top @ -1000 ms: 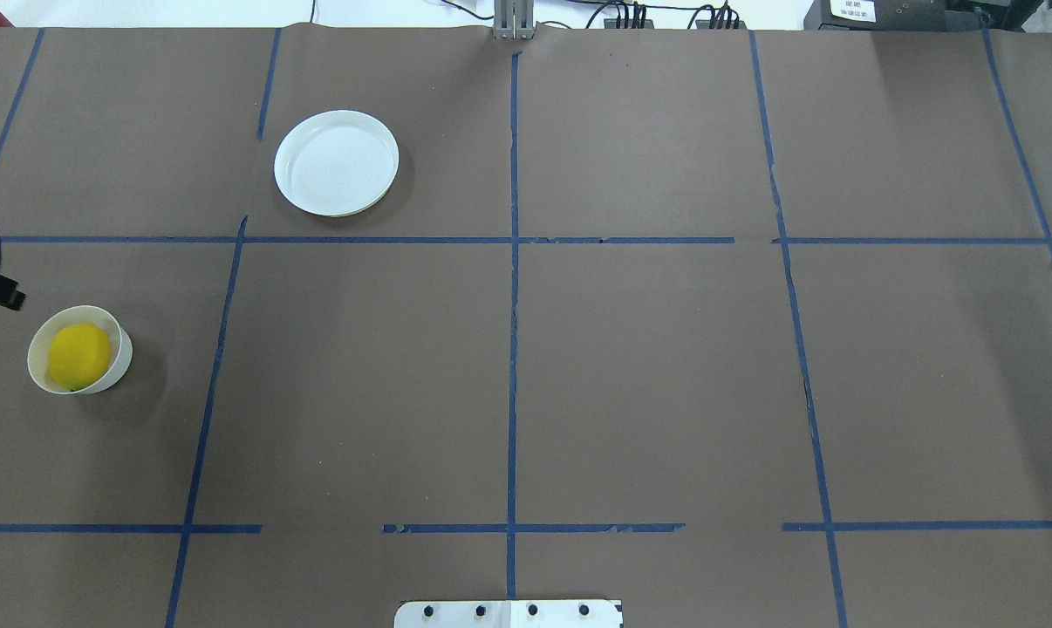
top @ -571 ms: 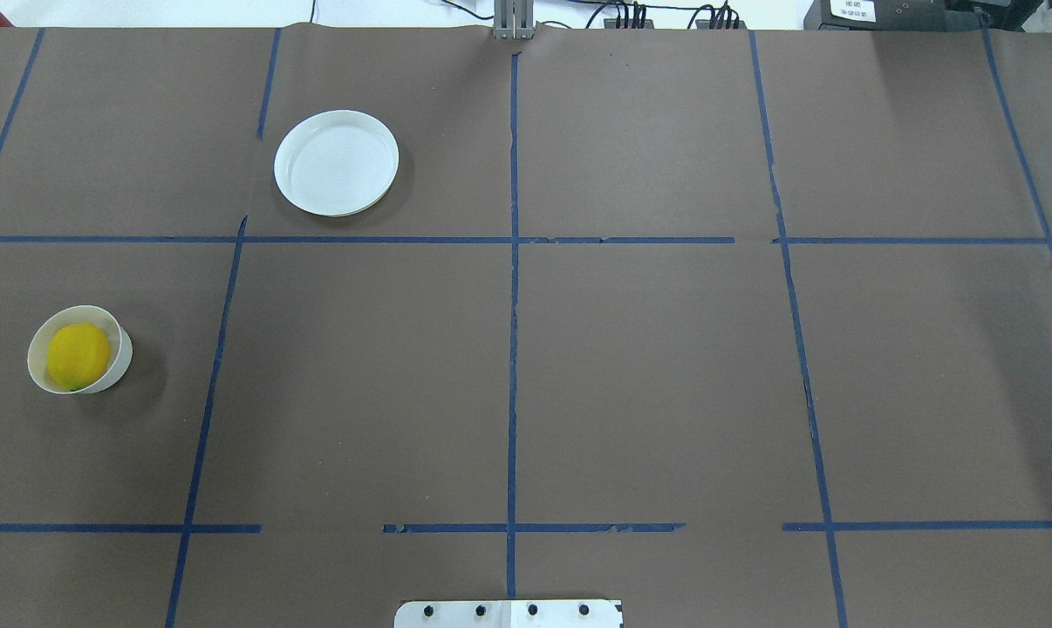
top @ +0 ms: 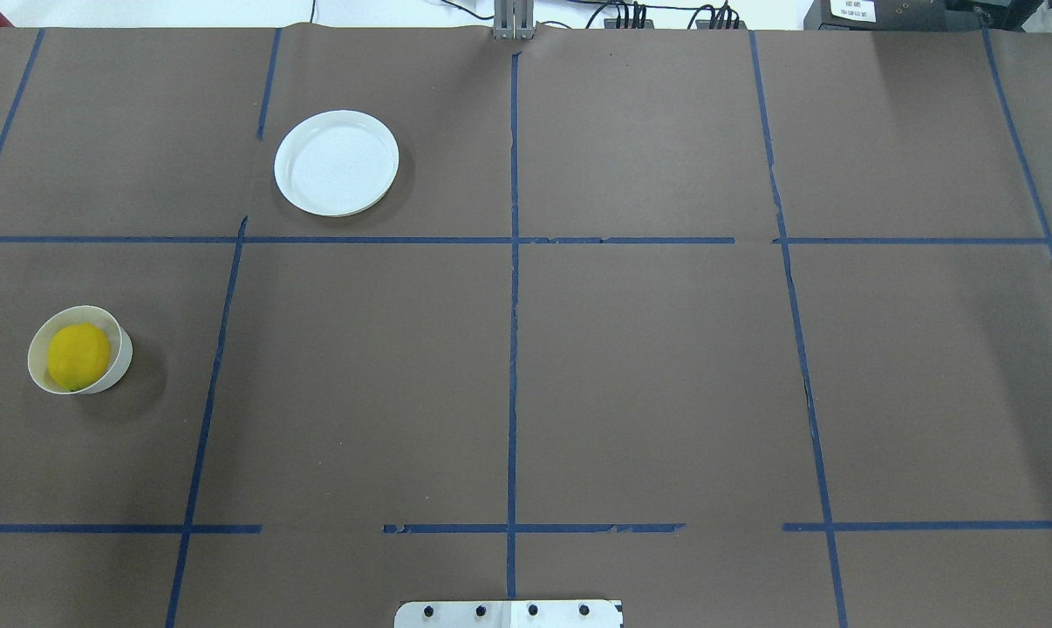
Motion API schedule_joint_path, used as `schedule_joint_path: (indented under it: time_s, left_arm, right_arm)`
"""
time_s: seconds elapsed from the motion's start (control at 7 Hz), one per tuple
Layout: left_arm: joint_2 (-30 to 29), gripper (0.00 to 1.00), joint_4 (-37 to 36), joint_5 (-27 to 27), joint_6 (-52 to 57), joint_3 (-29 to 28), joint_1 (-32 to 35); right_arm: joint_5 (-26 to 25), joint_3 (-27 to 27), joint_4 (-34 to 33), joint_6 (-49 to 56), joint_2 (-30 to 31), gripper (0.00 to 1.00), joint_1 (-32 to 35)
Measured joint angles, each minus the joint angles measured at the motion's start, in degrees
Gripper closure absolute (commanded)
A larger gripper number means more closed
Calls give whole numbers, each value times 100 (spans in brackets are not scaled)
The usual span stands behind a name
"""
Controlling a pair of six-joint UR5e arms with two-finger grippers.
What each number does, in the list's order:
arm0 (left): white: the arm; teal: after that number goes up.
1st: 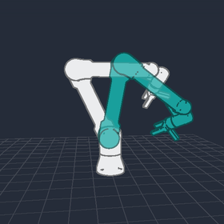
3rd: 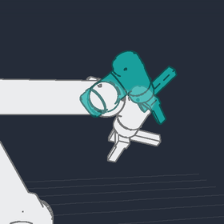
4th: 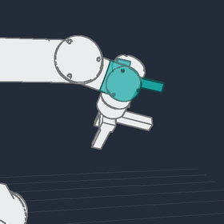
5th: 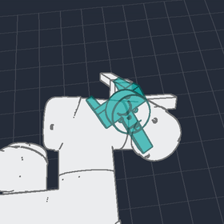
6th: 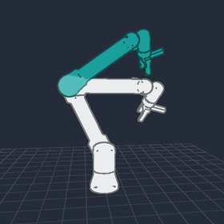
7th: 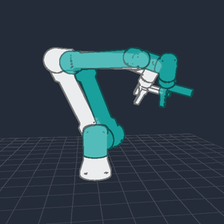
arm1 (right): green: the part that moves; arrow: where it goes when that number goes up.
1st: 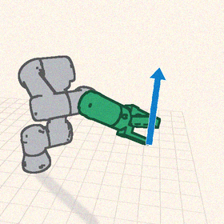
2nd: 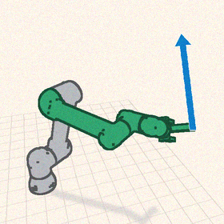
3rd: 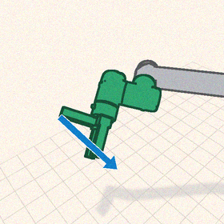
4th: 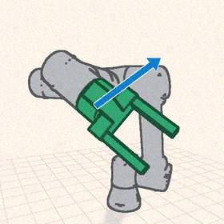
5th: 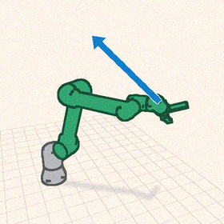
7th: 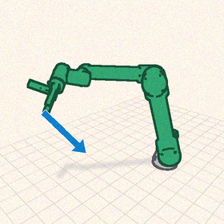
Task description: Move lemon from plate to bowl
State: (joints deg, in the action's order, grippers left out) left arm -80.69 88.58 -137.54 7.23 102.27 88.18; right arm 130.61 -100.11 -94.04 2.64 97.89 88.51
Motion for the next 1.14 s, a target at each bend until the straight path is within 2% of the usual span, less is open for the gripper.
schedule_joint_path:
  time_s: [1.14]
  left_arm:
    - [-70,0,19,-1,-2,0,174]
  right_arm:
    - [0,0,0,1,-1,0,0]
